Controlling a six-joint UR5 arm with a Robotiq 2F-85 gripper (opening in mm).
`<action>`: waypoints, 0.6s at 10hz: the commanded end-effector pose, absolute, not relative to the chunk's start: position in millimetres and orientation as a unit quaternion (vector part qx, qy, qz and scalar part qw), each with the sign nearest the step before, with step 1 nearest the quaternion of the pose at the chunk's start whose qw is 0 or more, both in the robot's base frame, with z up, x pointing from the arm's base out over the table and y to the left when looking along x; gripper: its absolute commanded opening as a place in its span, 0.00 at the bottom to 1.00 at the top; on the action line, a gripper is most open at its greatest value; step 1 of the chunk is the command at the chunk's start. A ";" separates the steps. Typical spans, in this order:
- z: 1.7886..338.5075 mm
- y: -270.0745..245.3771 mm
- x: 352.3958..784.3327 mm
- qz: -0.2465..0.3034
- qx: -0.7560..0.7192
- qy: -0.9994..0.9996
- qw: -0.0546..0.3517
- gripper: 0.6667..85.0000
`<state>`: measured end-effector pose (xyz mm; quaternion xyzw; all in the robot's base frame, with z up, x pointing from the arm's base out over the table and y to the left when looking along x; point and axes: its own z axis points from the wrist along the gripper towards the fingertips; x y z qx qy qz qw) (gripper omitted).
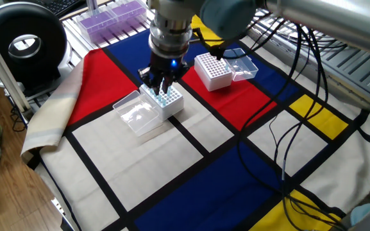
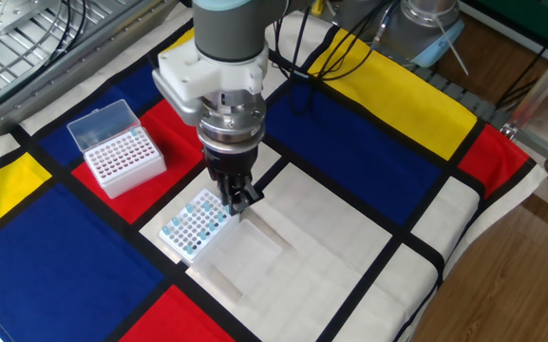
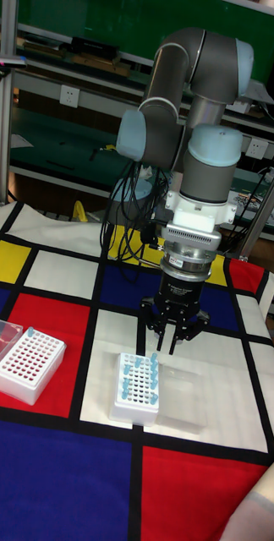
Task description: Transfer all medium pipette tips from one holder to another
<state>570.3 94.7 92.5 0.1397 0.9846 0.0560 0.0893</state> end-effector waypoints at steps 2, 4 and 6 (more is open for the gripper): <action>84.0 94.0 573.4 0.065 0.126 0.985 0.097 0.30; 80.9 91.4 572.7 0.065 0.120 0.986 0.097 0.32; 81.3 88.2 570.7 0.064 0.118 0.986 0.096 0.34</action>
